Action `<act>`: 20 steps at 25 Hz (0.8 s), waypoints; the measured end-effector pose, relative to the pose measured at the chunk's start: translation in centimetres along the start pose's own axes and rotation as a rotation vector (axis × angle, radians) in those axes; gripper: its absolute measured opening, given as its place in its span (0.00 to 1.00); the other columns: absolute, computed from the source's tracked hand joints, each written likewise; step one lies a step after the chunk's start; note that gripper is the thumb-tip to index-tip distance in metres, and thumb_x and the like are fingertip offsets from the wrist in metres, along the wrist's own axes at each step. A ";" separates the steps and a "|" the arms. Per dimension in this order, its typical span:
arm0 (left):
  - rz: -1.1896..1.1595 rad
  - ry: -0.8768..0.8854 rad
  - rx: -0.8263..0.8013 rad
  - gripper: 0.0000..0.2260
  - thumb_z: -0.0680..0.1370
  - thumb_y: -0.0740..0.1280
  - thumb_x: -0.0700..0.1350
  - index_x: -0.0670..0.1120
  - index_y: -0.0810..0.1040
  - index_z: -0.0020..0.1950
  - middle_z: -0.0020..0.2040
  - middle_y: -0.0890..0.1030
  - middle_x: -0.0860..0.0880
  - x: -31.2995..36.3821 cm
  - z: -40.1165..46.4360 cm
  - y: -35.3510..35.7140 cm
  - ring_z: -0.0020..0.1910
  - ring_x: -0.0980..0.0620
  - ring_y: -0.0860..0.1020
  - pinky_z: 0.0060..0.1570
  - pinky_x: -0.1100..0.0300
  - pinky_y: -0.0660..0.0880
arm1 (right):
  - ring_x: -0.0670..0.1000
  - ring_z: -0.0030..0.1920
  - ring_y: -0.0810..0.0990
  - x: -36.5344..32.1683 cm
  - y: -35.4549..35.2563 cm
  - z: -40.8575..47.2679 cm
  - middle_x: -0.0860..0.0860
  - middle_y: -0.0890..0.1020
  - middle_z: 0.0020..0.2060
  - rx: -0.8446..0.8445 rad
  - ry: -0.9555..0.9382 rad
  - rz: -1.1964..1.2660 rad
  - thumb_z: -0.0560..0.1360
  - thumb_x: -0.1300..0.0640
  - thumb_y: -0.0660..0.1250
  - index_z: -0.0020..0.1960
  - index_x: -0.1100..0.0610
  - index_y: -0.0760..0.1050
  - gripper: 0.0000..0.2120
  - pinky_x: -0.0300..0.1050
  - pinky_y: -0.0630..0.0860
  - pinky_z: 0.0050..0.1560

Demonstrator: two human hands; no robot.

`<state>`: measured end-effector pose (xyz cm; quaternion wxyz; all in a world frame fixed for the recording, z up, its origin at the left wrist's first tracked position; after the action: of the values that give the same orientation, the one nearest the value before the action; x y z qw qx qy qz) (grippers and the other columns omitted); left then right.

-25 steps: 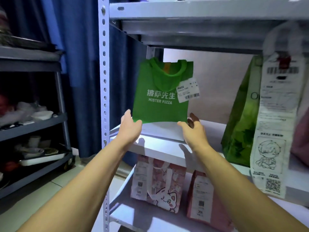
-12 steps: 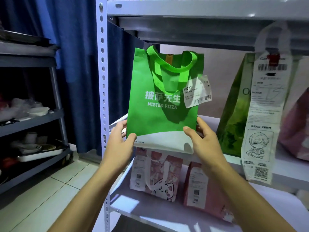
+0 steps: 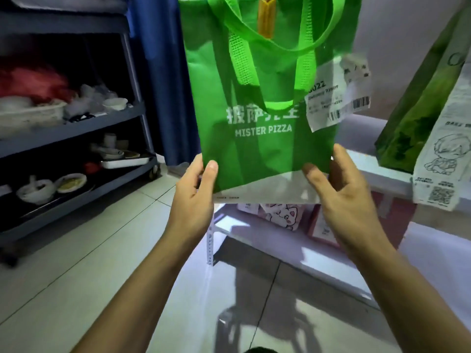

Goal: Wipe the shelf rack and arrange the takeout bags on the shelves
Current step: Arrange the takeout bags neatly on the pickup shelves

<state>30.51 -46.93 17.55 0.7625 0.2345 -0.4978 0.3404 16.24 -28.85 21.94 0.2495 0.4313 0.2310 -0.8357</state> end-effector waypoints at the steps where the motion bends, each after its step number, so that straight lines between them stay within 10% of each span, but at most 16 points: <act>1: 0.009 -0.010 0.010 0.15 0.85 0.57 0.47 0.66 0.78 0.60 0.60 0.83 0.61 -0.2 -1.4 -0.9 0.61 0.61 0.79 0.57 0.63 0.76 | 0.44 0.62 0.81 0.4 0.8 -0.8 0.44 0.83 0.60 -0.015 0.016 0.026 0.83 0.61 0.63 0.67 0.47 0.75 0.16 0.35 0.76 0.59; 12: 0.087 -0.280 0.088 0.12 0.82 0.58 0.53 0.63 0.80 0.55 0.54 0.85 0.55 -10.9 -12.1 -4.1 0.55 0.55 0.83 0.58 0.43 0.79 | 0.40 0.35 0.70 12.5 3.9 -8.2 0.41 0.76 0.32 -0.241 0.316 -0.122 0.82 0.60 0.64 0.39 0.49 0.77 0.14 0.37 0.68 0.37; 20: 0.062 -0.417 -0.116 0.14 0.85 0.59 0.45 0.62 0.81 0.57 0.55 0.85 0.57 -18.5 -14.2 5.7 0.56 0.56 0.83 0.55 0.50 0.79 | 0.46 0.63 0.80 21.0 -4.6 -13.1 0.45 0.84 0.60 -0.190 0.509 -0.087 0.84 0.62 0.60 0.67 0.52 0.78 0.15 0.45 0.75 0.66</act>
<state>29.69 -38.56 -4.95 0.6442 0.2404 -0.6705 0.2787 10.78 -22.01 -1.64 0.1867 0.5917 0.3819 -0.6850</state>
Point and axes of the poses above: each hand's wrist, its own z-axis towards the middle knuckle, its own y-axis out of the palm, x = y × z, the point moved 10 cm from there along z, towards the middle knuckle
